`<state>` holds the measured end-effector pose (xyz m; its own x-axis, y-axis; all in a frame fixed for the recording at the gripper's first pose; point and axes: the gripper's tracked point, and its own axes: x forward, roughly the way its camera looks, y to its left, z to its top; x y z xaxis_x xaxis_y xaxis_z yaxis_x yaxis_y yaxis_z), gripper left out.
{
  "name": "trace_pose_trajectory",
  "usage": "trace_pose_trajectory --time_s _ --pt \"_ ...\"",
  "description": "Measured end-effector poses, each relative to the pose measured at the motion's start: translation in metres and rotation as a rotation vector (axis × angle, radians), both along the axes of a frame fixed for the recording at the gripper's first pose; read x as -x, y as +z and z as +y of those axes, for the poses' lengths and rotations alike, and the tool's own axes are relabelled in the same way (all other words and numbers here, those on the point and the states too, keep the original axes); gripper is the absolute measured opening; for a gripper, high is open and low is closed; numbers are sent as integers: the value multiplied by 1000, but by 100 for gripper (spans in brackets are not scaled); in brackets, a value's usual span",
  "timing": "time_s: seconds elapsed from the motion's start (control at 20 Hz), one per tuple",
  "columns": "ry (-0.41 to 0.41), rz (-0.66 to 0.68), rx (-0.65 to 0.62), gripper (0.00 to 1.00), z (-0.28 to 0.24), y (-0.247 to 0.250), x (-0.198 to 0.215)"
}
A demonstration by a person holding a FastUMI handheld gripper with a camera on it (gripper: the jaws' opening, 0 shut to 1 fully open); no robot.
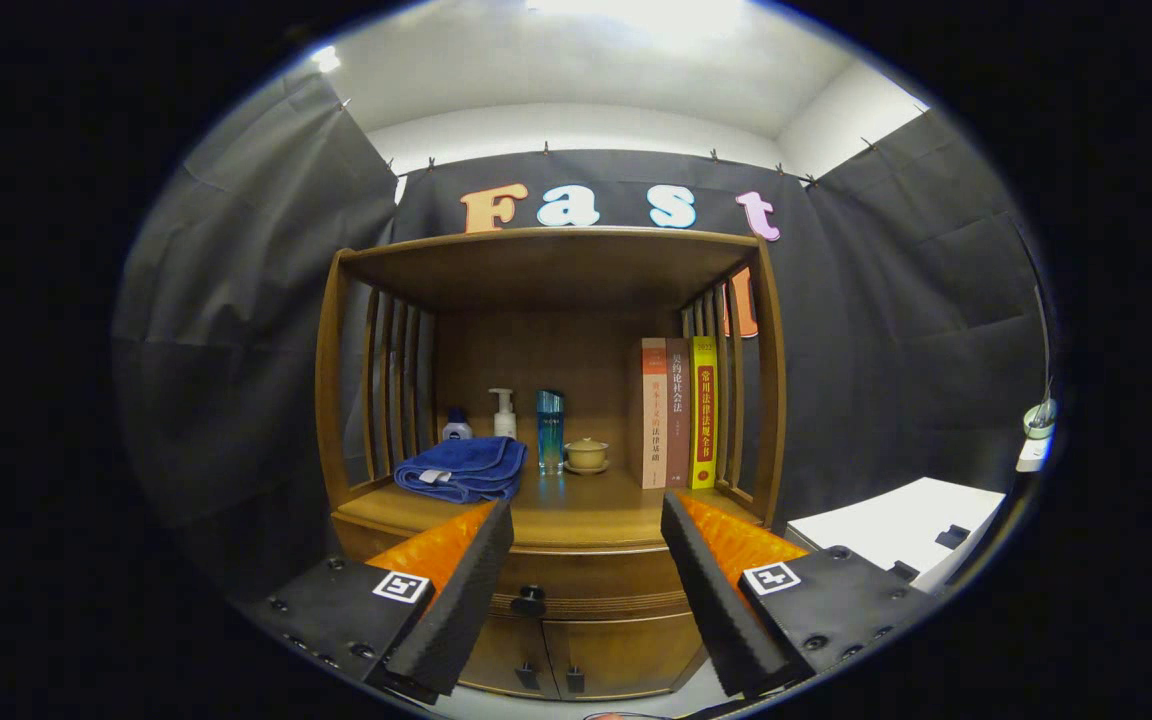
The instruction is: Pull open the drawer, take out the items inside it, and place them on the countertop above the cabinet.
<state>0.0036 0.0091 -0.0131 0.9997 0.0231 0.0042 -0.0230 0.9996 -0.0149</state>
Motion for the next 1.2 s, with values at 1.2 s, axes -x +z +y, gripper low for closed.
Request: trace_pose_trajectory --time_s 1.2 --pt "136 158 -39 97 91 -217 -73"
